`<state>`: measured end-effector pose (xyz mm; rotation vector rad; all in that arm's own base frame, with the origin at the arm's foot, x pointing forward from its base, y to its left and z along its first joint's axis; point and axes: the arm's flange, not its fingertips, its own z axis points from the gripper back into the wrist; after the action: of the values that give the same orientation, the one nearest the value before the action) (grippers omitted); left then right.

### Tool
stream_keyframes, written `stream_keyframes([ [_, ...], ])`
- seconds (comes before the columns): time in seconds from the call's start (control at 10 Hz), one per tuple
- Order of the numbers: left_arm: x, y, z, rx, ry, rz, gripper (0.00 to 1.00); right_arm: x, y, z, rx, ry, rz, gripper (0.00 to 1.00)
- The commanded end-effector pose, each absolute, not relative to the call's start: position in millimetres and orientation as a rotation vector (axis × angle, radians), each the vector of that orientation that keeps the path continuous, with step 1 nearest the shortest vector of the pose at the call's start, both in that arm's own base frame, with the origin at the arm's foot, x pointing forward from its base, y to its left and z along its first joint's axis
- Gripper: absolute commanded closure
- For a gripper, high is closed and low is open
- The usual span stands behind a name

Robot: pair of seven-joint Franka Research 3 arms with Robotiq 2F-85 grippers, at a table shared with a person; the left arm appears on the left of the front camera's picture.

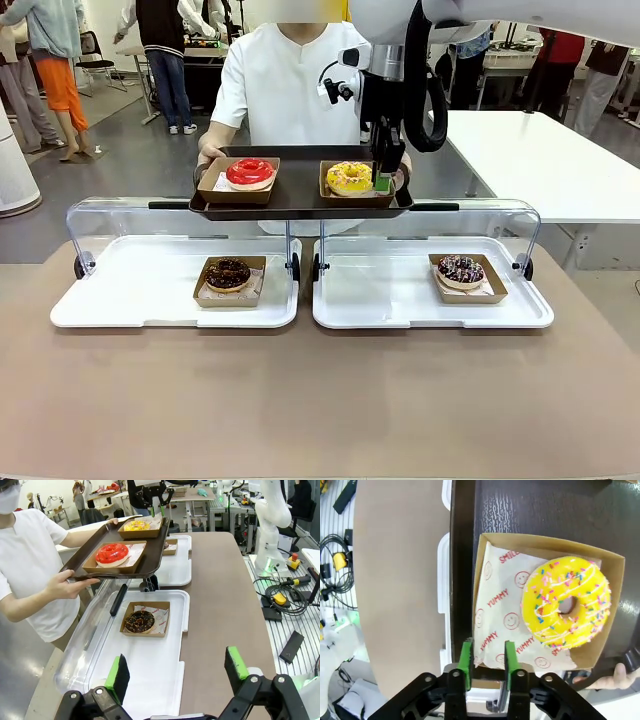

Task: Provide the desired donut to the person.
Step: Place the picked Paper togo box onto the Handle tray extended by the person.

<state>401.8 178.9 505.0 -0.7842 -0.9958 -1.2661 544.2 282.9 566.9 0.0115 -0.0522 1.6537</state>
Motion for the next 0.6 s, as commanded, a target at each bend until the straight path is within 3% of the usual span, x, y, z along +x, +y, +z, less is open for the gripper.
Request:
stream_keyframes([
  [0.0, 401.1, 179.4, 505.9, -0.783, -1.009, -1.264, 0.00, 546.9, 285.4, 572.1, 0.017, -0.046, 1.644, 0.49],
  [0.5, 401.1, 179.4, 505.9, -0.783, -1.009, -1.264, 0.00, 545.5, 284.8, 573.9, 0.017, -0.043, 1.643, 0.00],
])
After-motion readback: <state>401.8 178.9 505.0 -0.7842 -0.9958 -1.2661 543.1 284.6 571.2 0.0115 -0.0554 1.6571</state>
